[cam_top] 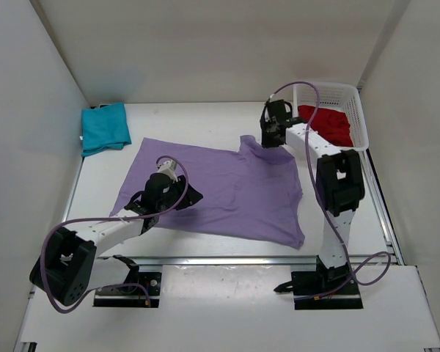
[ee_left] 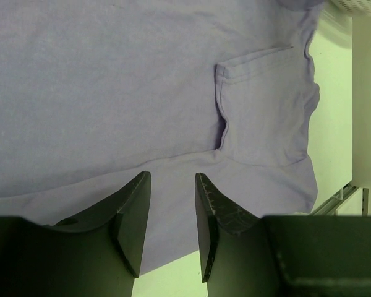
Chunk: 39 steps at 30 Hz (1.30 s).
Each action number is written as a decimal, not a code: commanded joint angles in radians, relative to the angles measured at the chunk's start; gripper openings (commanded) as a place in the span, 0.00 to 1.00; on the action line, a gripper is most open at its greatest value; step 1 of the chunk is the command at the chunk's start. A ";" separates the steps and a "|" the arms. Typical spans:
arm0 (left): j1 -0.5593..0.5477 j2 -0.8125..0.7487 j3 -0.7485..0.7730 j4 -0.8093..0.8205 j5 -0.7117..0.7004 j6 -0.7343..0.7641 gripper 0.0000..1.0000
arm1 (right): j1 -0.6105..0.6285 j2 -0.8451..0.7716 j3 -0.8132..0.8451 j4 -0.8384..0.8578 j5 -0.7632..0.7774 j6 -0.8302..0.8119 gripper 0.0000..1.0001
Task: Fold and stack the t-shirts
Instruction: Grap the side of the flattened tshirt furthest away from the robot with both arms
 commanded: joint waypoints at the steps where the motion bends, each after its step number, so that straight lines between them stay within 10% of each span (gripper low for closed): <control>1: 0.007 -0.014 -0.010 0.007 -0.007 -0.001 0.45 | 0.097 -0.152 -0.134 0.103 0.026 0.019 0.00; 3: 0.013 -0.014 -0.014 0.010 0.004 -0.003 0.46 | 0.144 -0.229 -0.281 0.150 0.022 0.058 0.01; 6: 0.019 -0.020 -0.017 0.010 0.004 0.000 0.46 | 0.207 -0.306 -0.410 0.203 0.087 0.051 0.40; 8: 0.011 -0.017 -0.019 0.008 -0.004 0.002 0.46 | 0.216 -0.333 -0.438 0.193 0.102 0.043 0.44; 17: 0.033 -0.022 0.003 -0.001 -0.015 -0.008 0.46 | 0.103 -0.372 -0.465 0.248 -0.002 0.036 0.28; 39: 0.116 -0.023 0.035 -0.036 0.016 0.000 0.46 | 0.042 -0.231 -0.549 0.378 -0.198 0.125 0.29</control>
